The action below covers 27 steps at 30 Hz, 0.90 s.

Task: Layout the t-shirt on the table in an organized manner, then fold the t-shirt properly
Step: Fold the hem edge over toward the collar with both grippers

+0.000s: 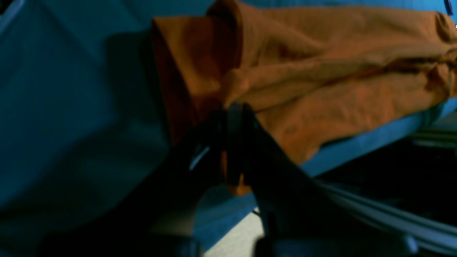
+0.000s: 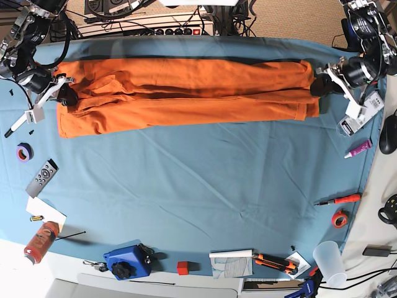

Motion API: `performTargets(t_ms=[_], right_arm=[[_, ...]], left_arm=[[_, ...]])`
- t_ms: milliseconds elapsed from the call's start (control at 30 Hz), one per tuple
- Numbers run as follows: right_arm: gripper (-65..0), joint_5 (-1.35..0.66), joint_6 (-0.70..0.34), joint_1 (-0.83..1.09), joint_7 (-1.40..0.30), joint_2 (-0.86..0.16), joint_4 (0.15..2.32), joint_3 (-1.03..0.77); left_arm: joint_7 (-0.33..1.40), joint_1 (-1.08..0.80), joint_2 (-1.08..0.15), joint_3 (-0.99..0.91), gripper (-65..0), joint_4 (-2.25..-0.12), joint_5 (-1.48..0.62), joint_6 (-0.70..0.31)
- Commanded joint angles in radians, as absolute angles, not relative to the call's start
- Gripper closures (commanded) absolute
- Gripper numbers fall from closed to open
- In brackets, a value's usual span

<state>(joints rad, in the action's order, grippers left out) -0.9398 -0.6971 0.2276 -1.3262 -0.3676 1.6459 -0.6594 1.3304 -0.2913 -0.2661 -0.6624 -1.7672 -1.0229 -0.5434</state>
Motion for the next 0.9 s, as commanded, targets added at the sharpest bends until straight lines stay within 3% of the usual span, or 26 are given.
performTargets(t_ms=[0, 233, 500, 533, 600, 667, 767, 867], right_arm=[[0.0, -0.933, -0.698, 0.221, -1.292, -0.390, 1.662, -0.678], [0.0, -0.863, -0.698, 0.222, -1.285, -0.387, 1.662, -0.715], [0.0, -0.868, -0.698, 0.221, -1.362, -0.300, 1.662, -0.712], [0.0, -0.868, -0.698, 0.221, -1.391, -0.295, 1.662, -0.712], [-0.4, -0.877, -0.698, 0.222, -1.396, -0.295, 1.662, -0.712], [-8.8, -0.907, -0.698, 0.227, -1.396, -0.302, 1.662, -0.713], [-18.2, -0.953, -0.698, 0.254, -1.396, -0.325, 1.662, -0.713], [-18.5, -0.957, -0.698, 0.278, -1.396, -0.354, 1.662, -0.715]], left_arm=[[1.316, -0.294, -0.280, -0.669, 0.0, -1.784, -1.047, -0.545], [1.316, -0.302, -0.280, -0.673, 0.0, -1.784, -1.048, -0.545], [1.328, -0.302, -0.280, -0.673, 0.0, -1.784, -1.049, -0.544], [1.333, -0.302, -0.280, -0.673, -2.7, -1.784, -1.049, -0.544], [1.340, -0.303, -0.280, -0.673, -16.4, -1.784, -1.052, -0.543], [1.356, -0.302, -0.280, -0.673, -27.0, -1.784, -1.056, -0.543], [1.382, -0.306, -0.281, -0.673, -30.3, -1.785, -1.105, -0.539], [1.389, -0.325, -0.283, -0.675, -30.3, -1.809, -1.157, -0.533]])
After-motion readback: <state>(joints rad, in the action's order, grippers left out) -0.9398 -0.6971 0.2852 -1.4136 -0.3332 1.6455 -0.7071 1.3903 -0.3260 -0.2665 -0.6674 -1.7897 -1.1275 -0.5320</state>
